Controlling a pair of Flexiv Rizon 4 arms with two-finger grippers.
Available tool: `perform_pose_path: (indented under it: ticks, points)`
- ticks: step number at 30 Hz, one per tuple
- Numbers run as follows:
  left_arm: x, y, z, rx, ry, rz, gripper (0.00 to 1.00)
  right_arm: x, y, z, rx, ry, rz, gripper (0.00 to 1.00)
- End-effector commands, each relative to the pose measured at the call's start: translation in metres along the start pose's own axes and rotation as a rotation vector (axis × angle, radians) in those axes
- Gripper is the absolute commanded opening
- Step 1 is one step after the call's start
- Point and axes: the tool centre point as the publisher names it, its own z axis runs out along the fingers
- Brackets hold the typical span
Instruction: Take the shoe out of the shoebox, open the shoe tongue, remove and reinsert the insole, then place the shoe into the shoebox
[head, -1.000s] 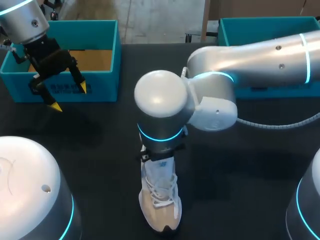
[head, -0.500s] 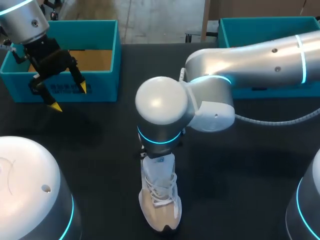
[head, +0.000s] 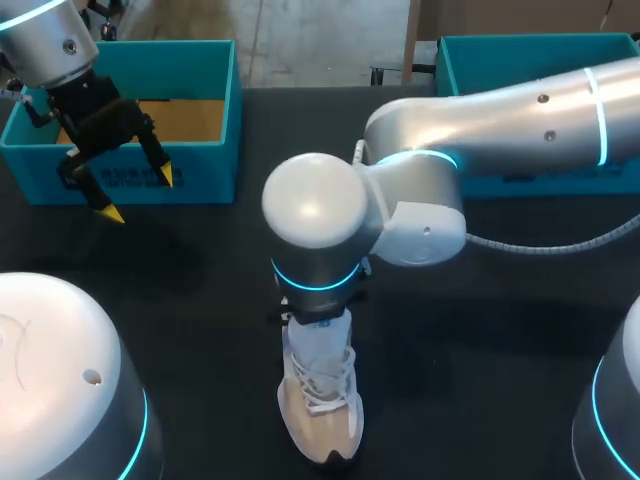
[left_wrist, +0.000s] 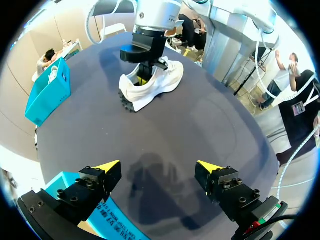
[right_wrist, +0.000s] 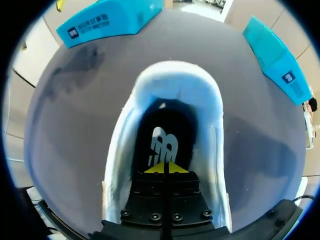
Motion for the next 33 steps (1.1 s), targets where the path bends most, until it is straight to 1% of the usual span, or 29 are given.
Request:
perform_pose_path:
  ticks: [1, 5, 8, 11, 13, 16, 20, 21, 22, 23, 26, 27, 29, 31, 32, 33]
  points:
    - [0.001, 0.0, 0.0, -0.002, 0.0, 0.0, 1.0, -0.002, 0.004, 0.004, 0.007, 0.018, 0.001, 0.0]
    - [0.001, 0.0, 0.0, -0.002, 0.0, 0.0, 1.0, 0.0, 0.008, -0.018, 0.004, -0.008, -0.001, 0.0]
    - [0.001, 0.0, 0.0, -0.002, 0.0, 0.0, 1.0, -0.001, 0.011, -0.03, 0.067, -0.019, 0.009, 0.0]
    - [0.001, 0.0, 0.0, -0.002, 0.0, 0.0, 1.0, 0.0, 0.012, -0.042, 0.092, -0.029, -0.004, 0.0]
    - [0.001, 0.0, 0.0, -0.002, 0.0, 0.0, 1.0, -0.002, 0.013, -0.046, 0.114, -0.032, -0.008, 0.0]
    - [0.001, 0.0, 0.0, -0.002, 0.0, 0.0, 1.0, -0.003, 0.012, -0.049, 0.169, -0.019, -0.009, 0.0]
    - [0.001, 0.0, 0.0, -0.002, 0.0, 0.0, 1.0, -0.002, 0.009, -0.048, 0.195, -0.018, -0.007, 0.0]
    - [0.001, 0.0, 0.0, -0.002, 0.0, 0.0, 1.0, -0.002, 0.008, -0.048, 0.199, -0.019, -0.004, 0.02]
    - [0.001, 0.0, 0.0, -0.002, 0.0, 0.0, 1.0, -0.002, 0.006, -0.048, 0.203, -0.018, -0.001, 0.06]
    - [0.001, 0.0, 0.0, -0.002, 0.0, 0.0, 1.0, -0.003, 0.004, -0.048, 0.206, -0.018, 0.005, 0.13]
    - [0.001, 0.0, 0.0, -0.002, 0.0, 0.0, 1.0, -0.007, -0.003, -0.048, 0.219, -0.014, 0.02, 0.21]
    - [0.001, 0.0, 0.0, -0.002, 0.0, 0.0, 1.0, -0.007, -0.006, -0.048, 0.225, -0.015, 0.027, 0.25]
    - [0.001, 0.0, 0.0, -0.002, 0.0, 0.0, 1.0, -0.008, -0.01, -0.048, 0.233, -0.015, 0.034, 0.37]
    - [0.001, 0.0, 0.0, -0.002, 0.0, 0.0, 1.0, -0.006, -0.013, -0.049, 0.244, -0.018, 0.037, 0.45]
    - [0.001, 0.0, 0.0, -0.002, 0.0, 0.0, 1.0, -0.005, -0.014, -0.05, 0.246, -0.02, 0.036, 0.52]
    - [0.001, 0.0, 0.0, -0.002, 0.0, 0.0, 1.0, -0.004, -0.014, -0.05, 0.247, -0.022, 0.036, 0.66]
